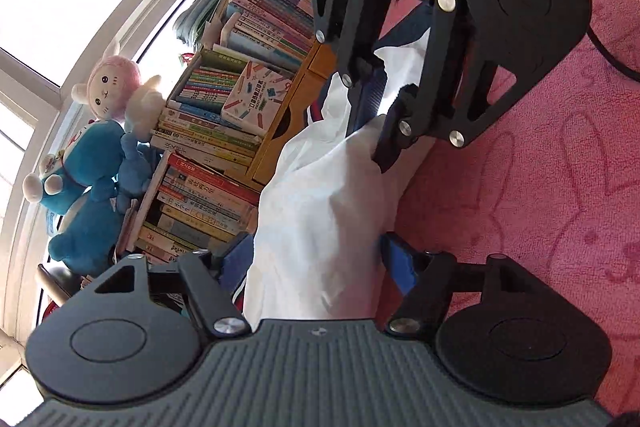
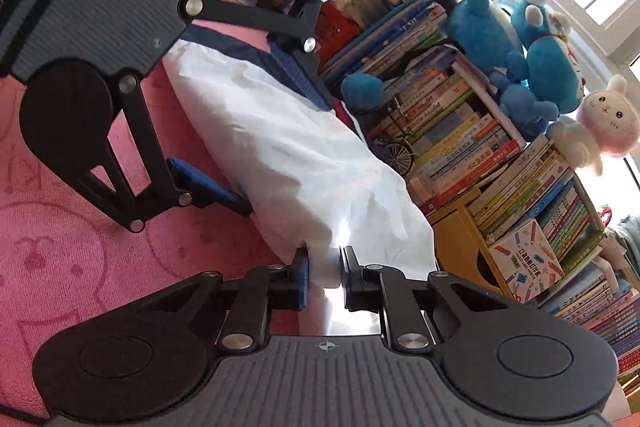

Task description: Fold clothes

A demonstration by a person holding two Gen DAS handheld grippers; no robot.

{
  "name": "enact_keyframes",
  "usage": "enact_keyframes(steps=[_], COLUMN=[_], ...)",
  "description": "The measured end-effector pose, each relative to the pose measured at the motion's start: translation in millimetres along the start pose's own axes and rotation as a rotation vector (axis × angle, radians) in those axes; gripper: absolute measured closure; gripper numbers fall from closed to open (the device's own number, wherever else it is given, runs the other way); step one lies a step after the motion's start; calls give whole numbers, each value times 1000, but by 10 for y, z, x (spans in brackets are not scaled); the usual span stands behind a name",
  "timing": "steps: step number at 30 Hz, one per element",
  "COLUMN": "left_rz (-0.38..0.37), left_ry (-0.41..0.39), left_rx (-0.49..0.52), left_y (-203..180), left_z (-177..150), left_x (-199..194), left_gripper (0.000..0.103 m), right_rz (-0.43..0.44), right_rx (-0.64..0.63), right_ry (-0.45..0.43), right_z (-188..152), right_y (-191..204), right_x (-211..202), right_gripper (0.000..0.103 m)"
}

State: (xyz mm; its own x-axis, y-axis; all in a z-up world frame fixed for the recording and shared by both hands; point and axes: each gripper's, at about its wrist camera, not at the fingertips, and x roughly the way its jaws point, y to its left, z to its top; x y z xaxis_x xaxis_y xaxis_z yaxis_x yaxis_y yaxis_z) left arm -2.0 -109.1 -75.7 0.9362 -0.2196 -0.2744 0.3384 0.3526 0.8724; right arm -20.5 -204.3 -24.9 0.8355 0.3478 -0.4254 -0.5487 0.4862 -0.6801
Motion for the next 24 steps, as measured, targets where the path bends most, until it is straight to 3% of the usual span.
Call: enact_keyframes(steps=[1, 2, 4, 5, 6, 8, 9, 10, 11, 14, 18, 21, 22, 23, 24], left_rz=[6, 15, 28, 15, 2, -2, -4, 0, -1, 7, 38, 37, 42, 42, 39], left_ry=[9, 25, 42, 43, 43, 47, 49, 62, 87, 194, 348, 398, 407, 418, 425], left_rx=[16, 27, -1, -57, -113, -181, -215, -216, -220, -308, -469, -463, -442, -422, -421], left_y=[-32, -50, -20, 58, 135, 239, 291, 306, 320, 436, 698, 680, 640, 595, 589], left_z=[-10, -17, -32, -32, -32, -42, -47, -67, -103, -298, -681, -828, -846, -869, -890], left_x=[65, 101, 138, 120, 102, 50, 25, 30, 45, 106, 207, 177, 165, 149, 147], left_gripper=[50, 62, 70, 74, 77, 77, 77, 77, 77, 82, 83, 83, 83, 83, 83], right_rz=[-2, -4, -20, -27, -34, -18, -12, -7, -22, -76, -127, -137, -145, -162, -178], right_rx=[20, 39, -2, -58, -117, -160, -156, -152, -128, -83, -180, -228, -241, -221, -198], right_ry=[-17, -33, -44, -56, -68, -69, -63, -57, -43, 11, 90, 142, 153, 169, 185], right_z=[-10, -21, -44, -54, -64, -30, -6, 19, 4, -121, -608, -825, -883, -943, -1003], right_y=[-47, -92, -67, 9, 89, 195, 214, 232, 162, -70, -159, -96, -86, -115, -147], right_x=[-47, -92, -134, -131, -126, -15, 57, 128, 181, 222, 43, -44, -66, -85, -103], right_gripper=[87, 87, 83, 73, 54, 38, 43, 54, 92, 93, 91, 89, 86, 71, 67])
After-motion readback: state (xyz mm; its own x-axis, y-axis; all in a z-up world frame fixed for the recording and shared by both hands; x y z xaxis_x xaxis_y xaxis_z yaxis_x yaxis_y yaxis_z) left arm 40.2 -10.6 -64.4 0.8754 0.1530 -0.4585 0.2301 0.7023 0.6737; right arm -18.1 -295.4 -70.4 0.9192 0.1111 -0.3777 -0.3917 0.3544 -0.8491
